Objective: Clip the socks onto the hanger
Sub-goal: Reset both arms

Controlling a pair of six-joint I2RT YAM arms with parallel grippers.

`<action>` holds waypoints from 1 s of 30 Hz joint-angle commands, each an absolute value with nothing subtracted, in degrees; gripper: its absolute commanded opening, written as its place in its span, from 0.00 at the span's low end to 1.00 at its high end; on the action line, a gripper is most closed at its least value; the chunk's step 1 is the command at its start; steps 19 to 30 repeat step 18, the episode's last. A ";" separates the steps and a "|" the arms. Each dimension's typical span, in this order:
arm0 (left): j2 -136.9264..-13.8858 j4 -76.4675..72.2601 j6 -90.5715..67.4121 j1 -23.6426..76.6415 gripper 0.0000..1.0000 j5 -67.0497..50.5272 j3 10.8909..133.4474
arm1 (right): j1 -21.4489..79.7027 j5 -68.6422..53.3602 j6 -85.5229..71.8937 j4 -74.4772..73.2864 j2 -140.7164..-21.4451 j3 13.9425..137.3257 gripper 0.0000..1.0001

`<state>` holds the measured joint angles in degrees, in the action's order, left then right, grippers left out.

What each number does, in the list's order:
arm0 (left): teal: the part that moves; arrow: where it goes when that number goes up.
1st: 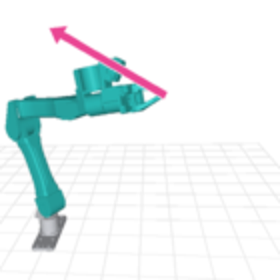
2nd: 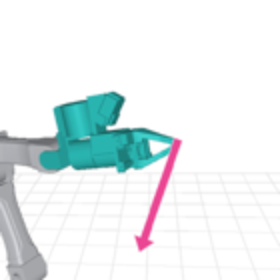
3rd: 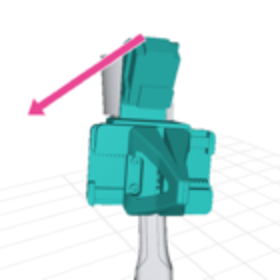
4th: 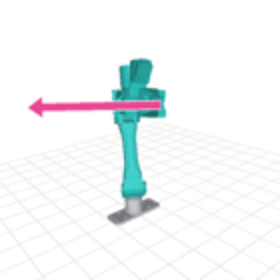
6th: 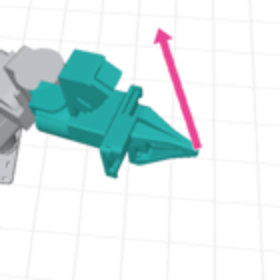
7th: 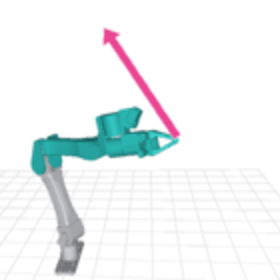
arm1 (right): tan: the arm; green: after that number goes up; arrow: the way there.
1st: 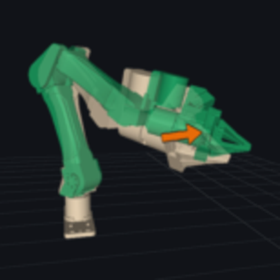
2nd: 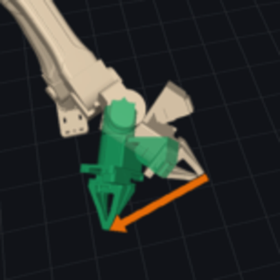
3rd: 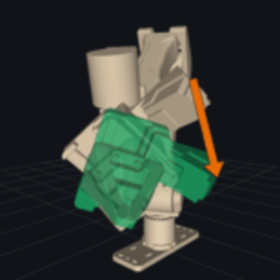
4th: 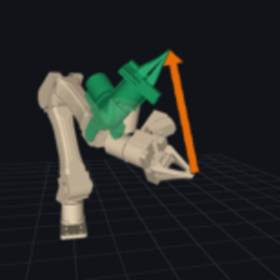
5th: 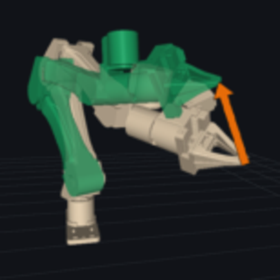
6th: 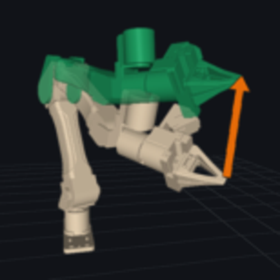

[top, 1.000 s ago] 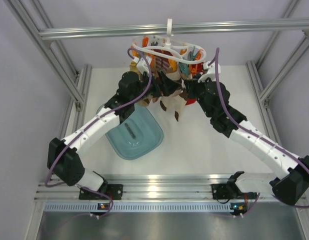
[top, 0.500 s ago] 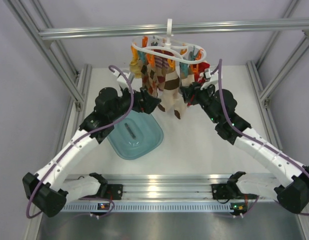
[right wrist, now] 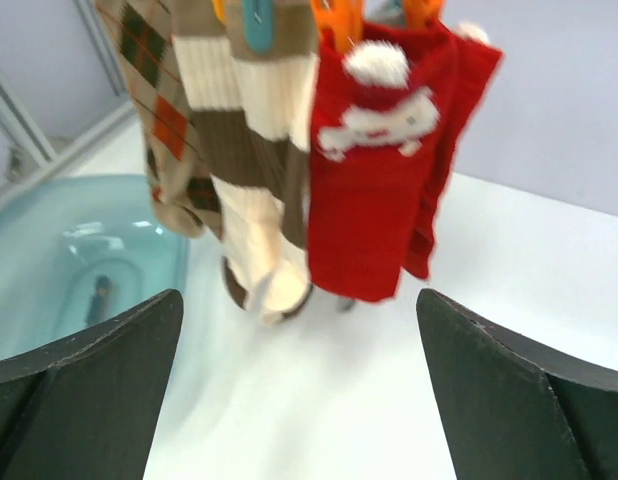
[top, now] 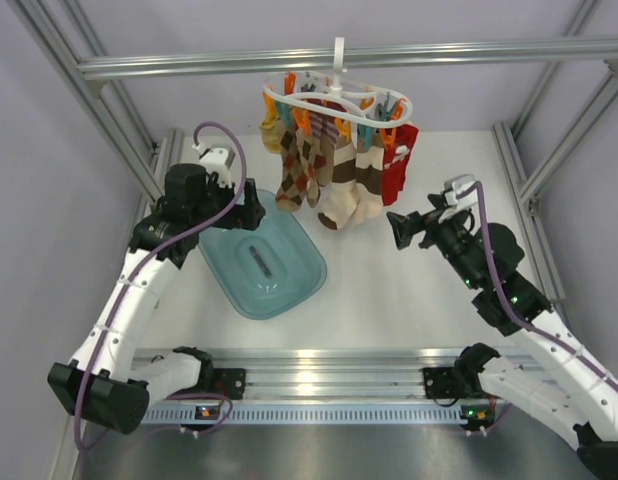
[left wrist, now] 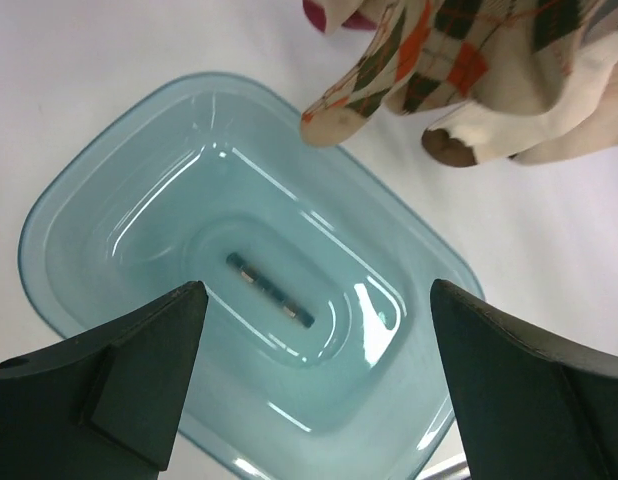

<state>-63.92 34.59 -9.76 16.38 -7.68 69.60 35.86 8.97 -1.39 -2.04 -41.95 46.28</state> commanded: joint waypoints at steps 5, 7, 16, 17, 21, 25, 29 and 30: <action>-61.00 40.35 -5.89 13.01 0.98 -3.17 62.16 | 30.60 9.14 1.59 -18.45 -38.58 44.82 1.00; -59.69 39.90 -5.19 12.66 0.98 -1.51 60.39 | 29.19 5.83 0.35 -19.86 -38.67 44.21 1.00; -56.17 39.46 -3.61 11.43 0.98 -0.53 58.89 | 27.69 3.34 -4.92 -18.81 -38.23 42.80 1.00; -55.99 39.55 -3.43 11.43 0.98 -0.53 59.15 | 27.42 3.43 -5.18 -18.55 -38.23 42.63 1.00; -55.81 39.38 -3.60 11.25 0.98 -0.53 59.24 | 27.16 3.43 -6.06 -18.63 -38.15 42.54 1.00; -55.81 39.38 -3.60 11.25 0.98 -0.53 59.24 | 27.16 3.43 -6.06 -18.63 -38.15 42.54 1.00; -55.81 39.38 -3.60 11.25 0.98 -0.53 59.24 | 27.16 3.43 -6.06 -18.63 -38.15 42.54 1.00; -55.81 39.38 -3.60 11.25 0.98 -0.53 59.24 | 27.16 3.43 -6.06 -18.63 -38.15 42.54 1.00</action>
